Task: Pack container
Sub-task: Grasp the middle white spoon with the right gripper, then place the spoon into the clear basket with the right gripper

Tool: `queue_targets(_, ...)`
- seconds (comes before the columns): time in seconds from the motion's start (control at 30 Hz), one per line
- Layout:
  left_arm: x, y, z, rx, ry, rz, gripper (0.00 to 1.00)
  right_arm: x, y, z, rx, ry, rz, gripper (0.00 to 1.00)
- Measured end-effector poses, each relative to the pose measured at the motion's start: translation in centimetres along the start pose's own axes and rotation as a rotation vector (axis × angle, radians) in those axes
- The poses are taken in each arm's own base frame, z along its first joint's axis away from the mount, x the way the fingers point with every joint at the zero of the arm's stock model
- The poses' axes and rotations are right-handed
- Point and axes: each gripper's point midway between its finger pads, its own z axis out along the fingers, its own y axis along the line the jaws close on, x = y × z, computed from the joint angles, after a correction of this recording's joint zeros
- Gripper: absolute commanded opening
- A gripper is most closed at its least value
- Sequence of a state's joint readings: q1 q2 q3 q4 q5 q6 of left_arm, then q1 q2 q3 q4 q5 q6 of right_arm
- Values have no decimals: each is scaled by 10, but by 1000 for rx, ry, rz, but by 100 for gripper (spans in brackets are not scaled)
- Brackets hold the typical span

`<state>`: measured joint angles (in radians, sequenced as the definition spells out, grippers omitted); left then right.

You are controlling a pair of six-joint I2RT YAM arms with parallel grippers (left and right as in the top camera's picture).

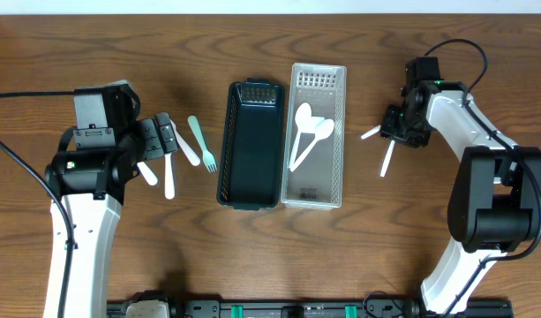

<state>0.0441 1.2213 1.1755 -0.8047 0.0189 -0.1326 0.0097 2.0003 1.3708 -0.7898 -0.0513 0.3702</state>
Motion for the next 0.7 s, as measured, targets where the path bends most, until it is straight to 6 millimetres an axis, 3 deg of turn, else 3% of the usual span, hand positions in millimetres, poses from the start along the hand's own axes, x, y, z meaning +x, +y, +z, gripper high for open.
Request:
queue_targets(0.27,0,0,0,0,0,0,98,12,-8,13,20,16,3,38)
queue_targets(0.5,0,0,0,0,0,0,98,12,-13,17,45,-1,23,5)
queue_targets(0.7,0,0,0,0,0,0,98,29,-10,11,26,77,30,1)
